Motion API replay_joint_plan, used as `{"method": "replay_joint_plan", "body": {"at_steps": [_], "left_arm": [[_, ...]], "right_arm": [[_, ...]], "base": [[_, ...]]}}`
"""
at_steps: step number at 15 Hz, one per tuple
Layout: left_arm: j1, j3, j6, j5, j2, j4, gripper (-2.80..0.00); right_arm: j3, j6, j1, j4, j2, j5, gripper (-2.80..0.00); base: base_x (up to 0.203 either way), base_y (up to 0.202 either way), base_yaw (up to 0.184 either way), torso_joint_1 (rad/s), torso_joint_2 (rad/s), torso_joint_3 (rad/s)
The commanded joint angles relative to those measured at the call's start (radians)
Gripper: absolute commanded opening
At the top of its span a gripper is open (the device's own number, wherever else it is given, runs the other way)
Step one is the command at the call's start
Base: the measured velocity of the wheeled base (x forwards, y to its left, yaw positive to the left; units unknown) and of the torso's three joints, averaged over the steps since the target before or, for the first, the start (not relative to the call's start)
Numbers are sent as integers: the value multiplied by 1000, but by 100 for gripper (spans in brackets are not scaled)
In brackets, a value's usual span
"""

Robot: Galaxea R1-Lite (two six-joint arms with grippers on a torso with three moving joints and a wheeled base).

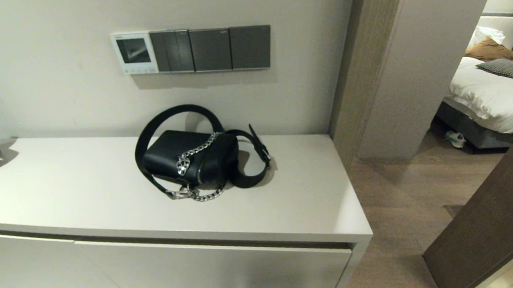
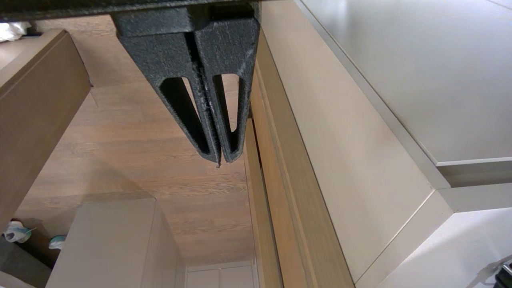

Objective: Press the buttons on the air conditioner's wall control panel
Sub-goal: Turn on the central air conditioner

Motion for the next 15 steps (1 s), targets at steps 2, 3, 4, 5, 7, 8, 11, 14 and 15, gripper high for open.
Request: {"method": "replay_joint_plan", "body": {"at_steps": [2, 3, 4, 5, 7, 8, 11, 14, 15], "left_arm": [[0, -148, 1, -10, 88, 19, -280], [0, -193, 1, -15, 140, 18, -280], [-2, -246, 0, -18, 199, 16, -280], [-6, -298, -4, -19, 263, 14, -280], [-16, -404, -17, -23, 419, 0, -280], [-18, -453, -22, -32, 498, -12, -280], [-22, -586, -52, -63, 765, -75, -280], [-26, -717, -79, -77, 1025, -169, -280], [-34, -766, -90, -79, 1105, -199, -280]], "right_arm": [[2, 0, 0, 0, 2, 0, -280], [2, 0, 0, 0, 2, 0, -280], [2, 0, 0, 0, 2, 0, -280], [2, 0, 0, 0, 2, 0, -280], [2, 0, 0, 0, 2, 0, -280], [2, 0, 0, 0, 2, 0, -280], [2, 0, 0, 1, 2, 0, -280], [2, 0, 0, 0, 2, 0, -280], [2, 0, 0, 0, 2, 0, -280]], "base": [[0, 0, 0, 0, 0, 0], [0, 0, 0, 0, 0, 0], [0, 0, 0, 0, 0, 0], [0, 0, 0, 0, 0, 0], [0, 0, 0, 0, 0, 0], [0, 0, 0, 0, 0, 0], [0, 0, 0, 0, 0, 0], [0, 0, 0, 0, 0, 0], [0, 0, 0, 0, 0, 0]]}}
